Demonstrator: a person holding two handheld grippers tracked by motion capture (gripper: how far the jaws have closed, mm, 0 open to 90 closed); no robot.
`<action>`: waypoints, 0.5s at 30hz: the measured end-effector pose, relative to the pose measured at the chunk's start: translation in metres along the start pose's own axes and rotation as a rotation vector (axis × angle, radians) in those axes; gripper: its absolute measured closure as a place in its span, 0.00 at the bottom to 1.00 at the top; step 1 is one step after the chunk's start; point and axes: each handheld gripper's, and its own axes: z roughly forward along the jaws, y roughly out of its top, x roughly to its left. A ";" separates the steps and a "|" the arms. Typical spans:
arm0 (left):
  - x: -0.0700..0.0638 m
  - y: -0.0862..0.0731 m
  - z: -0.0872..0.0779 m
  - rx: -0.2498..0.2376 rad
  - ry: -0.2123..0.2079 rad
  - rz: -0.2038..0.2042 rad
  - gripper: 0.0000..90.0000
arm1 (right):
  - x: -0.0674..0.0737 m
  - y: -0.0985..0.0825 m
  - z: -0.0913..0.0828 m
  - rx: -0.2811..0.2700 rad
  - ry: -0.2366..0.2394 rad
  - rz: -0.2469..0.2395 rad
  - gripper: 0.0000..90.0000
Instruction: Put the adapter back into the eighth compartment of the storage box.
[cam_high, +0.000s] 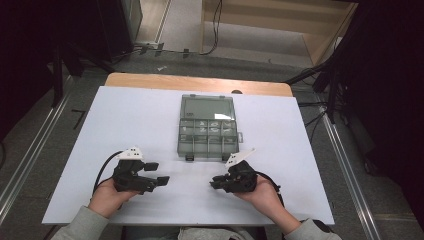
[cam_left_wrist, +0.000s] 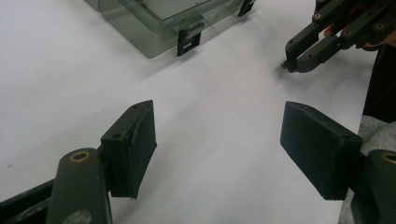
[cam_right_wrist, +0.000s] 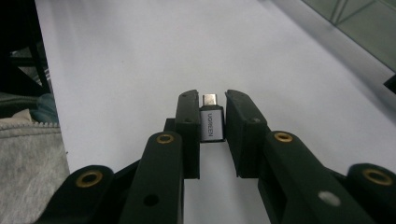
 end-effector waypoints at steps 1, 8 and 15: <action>0.000 0.000 0.000 0.004 0.002 0.003 0.30 | -0.001 0.000 -0.001 -0.001 -0.001 0.005 0.82; 0.000 0.003 0.004 0.008 -0.008 0.011 0.30 | -0.003 -0.002 -0.006 -0.020 -0.007 0.030 0.82; 0.000 0.007 0.008 0.011 -0.019 0.020 0.30 | -0.006 -0.006 -0.014 -0.050 -0.014 0.061 0.82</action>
